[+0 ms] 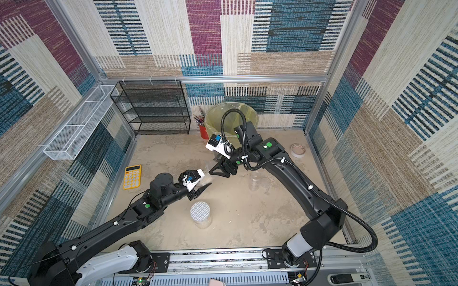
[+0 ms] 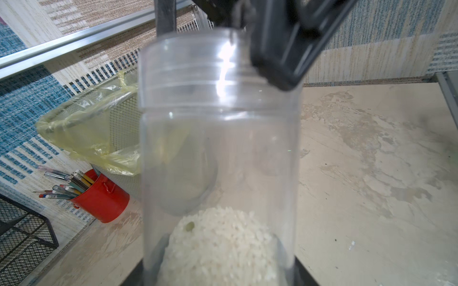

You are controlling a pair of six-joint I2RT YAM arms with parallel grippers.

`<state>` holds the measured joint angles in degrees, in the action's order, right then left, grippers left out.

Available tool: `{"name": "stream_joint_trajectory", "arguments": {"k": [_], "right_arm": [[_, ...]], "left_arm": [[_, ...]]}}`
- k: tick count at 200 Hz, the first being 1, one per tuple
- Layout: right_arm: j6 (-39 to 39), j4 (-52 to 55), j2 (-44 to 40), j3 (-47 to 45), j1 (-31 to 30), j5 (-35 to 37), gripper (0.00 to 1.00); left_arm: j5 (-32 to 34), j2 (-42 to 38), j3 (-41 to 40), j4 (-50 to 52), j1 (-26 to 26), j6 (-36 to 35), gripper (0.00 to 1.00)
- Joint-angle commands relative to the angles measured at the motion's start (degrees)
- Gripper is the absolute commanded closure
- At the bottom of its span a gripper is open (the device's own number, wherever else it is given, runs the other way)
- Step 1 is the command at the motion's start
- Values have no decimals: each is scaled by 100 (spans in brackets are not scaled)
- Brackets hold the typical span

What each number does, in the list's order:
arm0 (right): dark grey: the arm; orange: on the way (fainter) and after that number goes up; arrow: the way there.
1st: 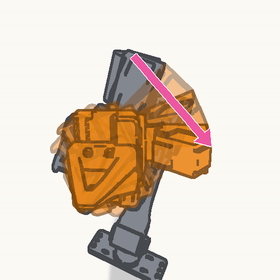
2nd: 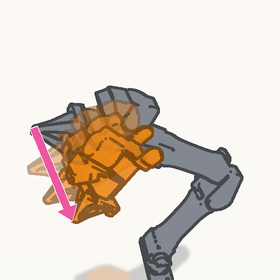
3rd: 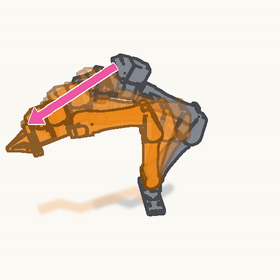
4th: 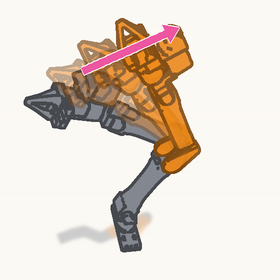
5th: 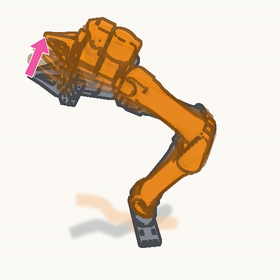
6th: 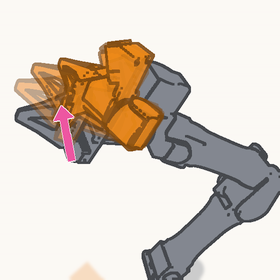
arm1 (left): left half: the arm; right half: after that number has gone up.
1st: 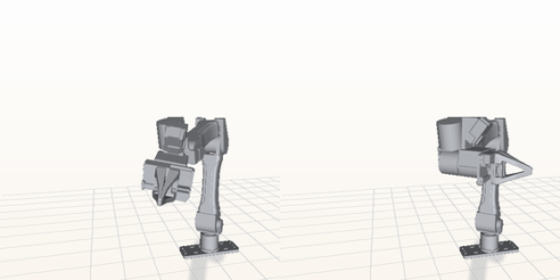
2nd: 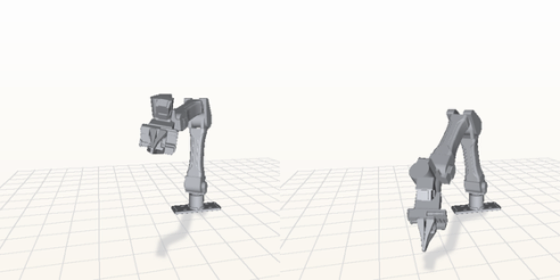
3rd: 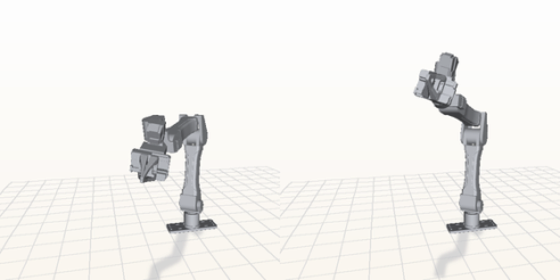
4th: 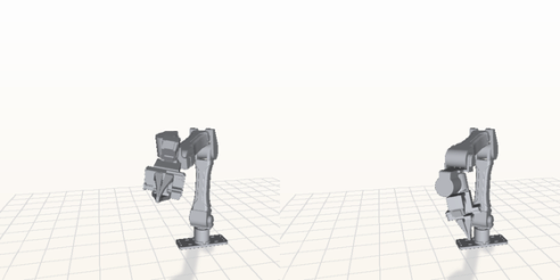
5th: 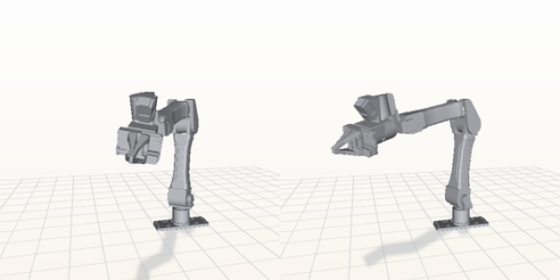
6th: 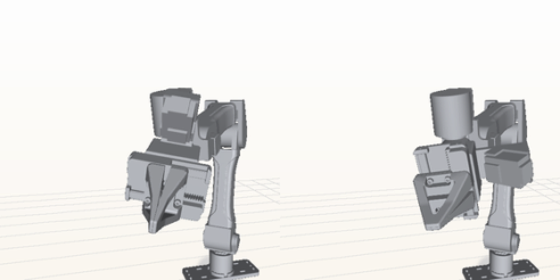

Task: Empty moldy rice from jars
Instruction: Unscrew the lid from the jar.

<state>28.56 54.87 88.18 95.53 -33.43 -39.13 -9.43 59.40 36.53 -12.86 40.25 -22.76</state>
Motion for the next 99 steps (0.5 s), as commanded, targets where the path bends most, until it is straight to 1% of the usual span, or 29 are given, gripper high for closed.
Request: {"name": "stream_joint_trajectory", "arguments": {"k": [1,31,56,99], "right_arm": [[916,199,120,72,11,539,50],[1447,267,163,186,12,597,49],[1799,175,129,177,21,472,46],[1847,200,206,179,29,321,47]], "left_arm": [[-243,-34,68,-239,-8,63,97],[-287,19,134,-199,-8,109,97],[-301,28,169,-152,-8,132,97],[-243,-14,170,-112,-8,120,97]]}}
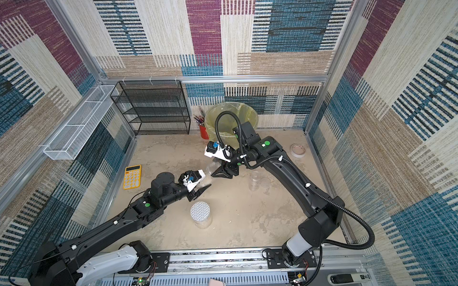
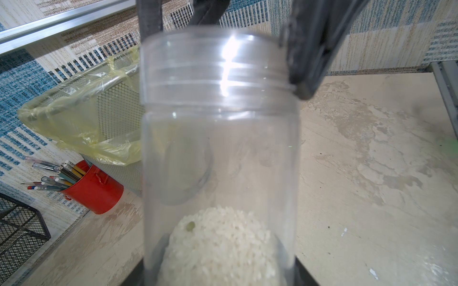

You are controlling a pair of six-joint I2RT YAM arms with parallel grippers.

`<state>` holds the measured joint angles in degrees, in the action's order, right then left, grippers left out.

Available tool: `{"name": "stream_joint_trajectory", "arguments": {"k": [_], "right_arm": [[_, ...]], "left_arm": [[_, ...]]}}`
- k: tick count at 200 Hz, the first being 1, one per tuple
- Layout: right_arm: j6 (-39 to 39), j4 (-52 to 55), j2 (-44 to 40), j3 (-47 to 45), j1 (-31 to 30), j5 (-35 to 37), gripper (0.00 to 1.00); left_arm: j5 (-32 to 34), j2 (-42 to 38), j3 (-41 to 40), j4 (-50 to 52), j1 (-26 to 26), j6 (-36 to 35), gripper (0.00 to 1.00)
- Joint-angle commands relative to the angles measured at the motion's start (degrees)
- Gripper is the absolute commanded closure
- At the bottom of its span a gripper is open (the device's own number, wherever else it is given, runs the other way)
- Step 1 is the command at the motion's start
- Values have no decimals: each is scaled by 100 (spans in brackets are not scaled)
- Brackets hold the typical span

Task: Empty moldy rice from jars
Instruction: Unscrew the lid from the jar.

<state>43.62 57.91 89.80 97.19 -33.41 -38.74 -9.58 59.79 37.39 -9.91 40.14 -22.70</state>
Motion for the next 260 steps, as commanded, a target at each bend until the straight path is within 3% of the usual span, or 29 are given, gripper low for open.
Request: {"name": "stream_joint_trajectory", "arguments": {"k": [1,137,202,225,260], "right_arm": [[341,-104,45,12,27,276,47],[1070,147,-247,-101,140,-612,47],[903,-144,-267,-336,153,-780,47],[685,-309,-287,-368,150,-679,38],[435,-424,-193,-385,150,-915,34]], "left_arm": [[-228,-54,85,-411,3,111,97],[-448,-256,85,-58,3,144,100],[-439,-310,41,-168,3,199,100],[-439,-292,49,-178,3,204,100],[-435,-232,32,-280,3,197,100]]}}
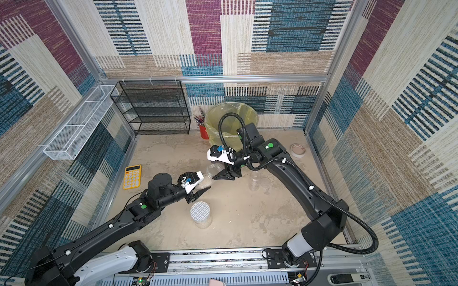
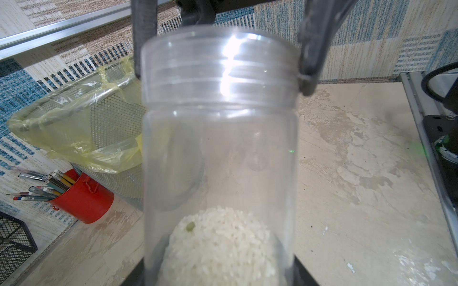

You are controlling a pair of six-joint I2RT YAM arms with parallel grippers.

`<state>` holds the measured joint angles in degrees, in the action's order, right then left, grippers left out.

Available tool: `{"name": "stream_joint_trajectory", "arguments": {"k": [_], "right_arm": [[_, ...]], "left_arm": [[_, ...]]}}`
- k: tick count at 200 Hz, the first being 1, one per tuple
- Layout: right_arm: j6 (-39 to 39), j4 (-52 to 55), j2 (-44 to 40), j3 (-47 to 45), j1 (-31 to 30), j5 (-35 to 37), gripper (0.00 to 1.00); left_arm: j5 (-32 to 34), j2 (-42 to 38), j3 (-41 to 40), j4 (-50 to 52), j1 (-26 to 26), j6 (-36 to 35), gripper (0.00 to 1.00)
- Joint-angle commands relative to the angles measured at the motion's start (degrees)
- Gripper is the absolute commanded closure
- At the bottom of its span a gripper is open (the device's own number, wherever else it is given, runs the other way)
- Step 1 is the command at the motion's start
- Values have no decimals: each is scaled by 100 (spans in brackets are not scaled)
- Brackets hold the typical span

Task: Empty moldy rice from jars
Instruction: Unscrew the lid from the jar.

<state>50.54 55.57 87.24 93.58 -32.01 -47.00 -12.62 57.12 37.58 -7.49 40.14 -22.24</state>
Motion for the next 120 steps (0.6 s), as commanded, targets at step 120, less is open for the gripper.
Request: {"name": "stream_joint_trajectory", "arguments": {"k": [120], "right_arm": [[-720,-754,-166,-590,13,165,24]], "left_arm": [[38,194,56,-623,3,97,100]]}}
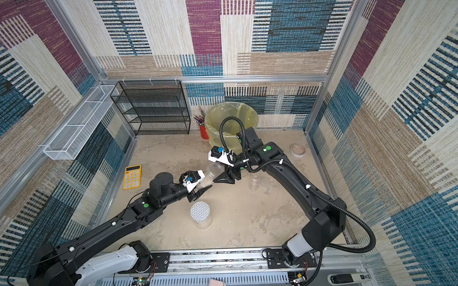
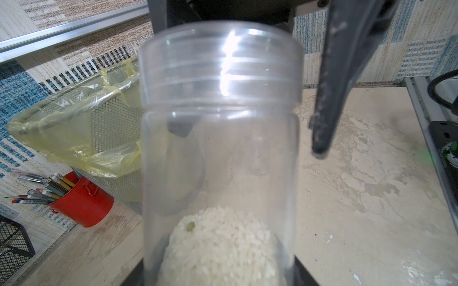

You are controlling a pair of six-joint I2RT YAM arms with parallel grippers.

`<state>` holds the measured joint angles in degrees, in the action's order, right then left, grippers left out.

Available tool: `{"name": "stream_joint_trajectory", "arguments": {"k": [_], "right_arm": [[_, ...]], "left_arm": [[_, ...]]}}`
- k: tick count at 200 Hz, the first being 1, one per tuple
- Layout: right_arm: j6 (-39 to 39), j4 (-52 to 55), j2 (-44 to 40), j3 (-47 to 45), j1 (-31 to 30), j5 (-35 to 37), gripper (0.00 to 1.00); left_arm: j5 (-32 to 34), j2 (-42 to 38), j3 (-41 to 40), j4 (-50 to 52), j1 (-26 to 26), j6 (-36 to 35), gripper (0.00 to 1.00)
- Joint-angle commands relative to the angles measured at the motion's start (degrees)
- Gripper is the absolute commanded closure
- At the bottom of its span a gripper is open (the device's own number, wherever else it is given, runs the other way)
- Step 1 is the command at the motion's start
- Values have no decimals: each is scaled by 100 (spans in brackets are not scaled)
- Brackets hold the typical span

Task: Empty moldy rice from jars
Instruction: Unscrew the lid from the jar.

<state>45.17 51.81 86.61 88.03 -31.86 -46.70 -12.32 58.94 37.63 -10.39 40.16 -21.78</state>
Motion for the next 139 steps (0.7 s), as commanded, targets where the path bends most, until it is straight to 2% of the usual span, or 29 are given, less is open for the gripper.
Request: {"name": "stream_joint_trajectory", "arguments": {"k": [1,28,93,139], "right_arm": [[-187,-398,-110,-38,-4,143,24],[-302,-674,-325,-179,13,368,20],[-608,-1184,-882,-865,168,789,19],[-1111,-1850,-1876,-1775,356,765,19]], "left_arm": [[9,13,52,-332,0,51,100],[36,-21,43,-318,0,50,100],[70,-82,61,-323,0,59,100],[205,-164,61,-369,-2,43,100]]}}
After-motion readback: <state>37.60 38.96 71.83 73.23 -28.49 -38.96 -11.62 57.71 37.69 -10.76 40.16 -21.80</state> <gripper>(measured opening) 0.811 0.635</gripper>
